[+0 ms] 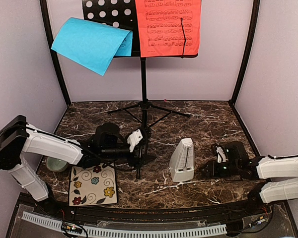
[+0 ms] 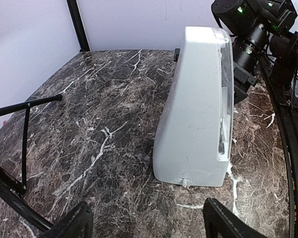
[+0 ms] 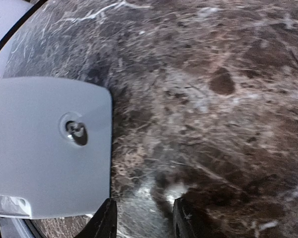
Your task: Set up the instrument practice props
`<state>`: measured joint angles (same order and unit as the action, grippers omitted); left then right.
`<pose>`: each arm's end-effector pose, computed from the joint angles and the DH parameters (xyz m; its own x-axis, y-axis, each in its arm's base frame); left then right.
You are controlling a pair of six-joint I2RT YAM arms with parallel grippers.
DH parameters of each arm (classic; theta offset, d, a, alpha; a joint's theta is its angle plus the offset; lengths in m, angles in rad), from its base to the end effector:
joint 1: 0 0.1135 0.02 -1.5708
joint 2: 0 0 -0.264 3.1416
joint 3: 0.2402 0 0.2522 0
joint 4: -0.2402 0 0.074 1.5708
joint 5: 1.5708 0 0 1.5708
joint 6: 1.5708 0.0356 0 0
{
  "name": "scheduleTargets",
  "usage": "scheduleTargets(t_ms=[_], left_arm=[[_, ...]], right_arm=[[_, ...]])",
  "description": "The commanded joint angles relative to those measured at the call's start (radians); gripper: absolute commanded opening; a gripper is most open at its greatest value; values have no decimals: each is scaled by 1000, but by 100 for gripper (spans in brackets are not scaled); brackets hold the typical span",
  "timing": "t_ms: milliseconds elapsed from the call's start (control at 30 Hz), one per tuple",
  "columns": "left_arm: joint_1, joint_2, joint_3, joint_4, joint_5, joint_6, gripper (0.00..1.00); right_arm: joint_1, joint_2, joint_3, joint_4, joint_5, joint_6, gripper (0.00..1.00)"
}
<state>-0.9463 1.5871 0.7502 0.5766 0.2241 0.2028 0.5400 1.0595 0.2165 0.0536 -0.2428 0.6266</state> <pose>0.1912 -0.2788 0.2078 0.0372 0.2842 -0.9580 0.9281 0.3457 0.1386 0.1457 0.0973 0.1237 -0.8710 0.1415 -0.4704 -0.1648 0.8179 0.5512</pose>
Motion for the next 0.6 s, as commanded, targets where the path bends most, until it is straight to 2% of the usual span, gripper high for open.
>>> scheduleTargets(t_ms=[0, 167, 333, 567], left_arm=[[-3, -46, -19, 46, -11, -53, 78], [-5, -65, -18, 32, -36, -90, 78], [-19, -104, -35, 39, -102, -196, 81], [-147, -88, -21, 43, -250, -280, 88]], right_arm=[[88, 88, -31, 238, -14, 60, 38], [165, 181, -41, 422, -21, 108, 32], [263, 261, -21, 570, -3, 168, 32], [395, 426, 52, 723, 39, 217, 32]])
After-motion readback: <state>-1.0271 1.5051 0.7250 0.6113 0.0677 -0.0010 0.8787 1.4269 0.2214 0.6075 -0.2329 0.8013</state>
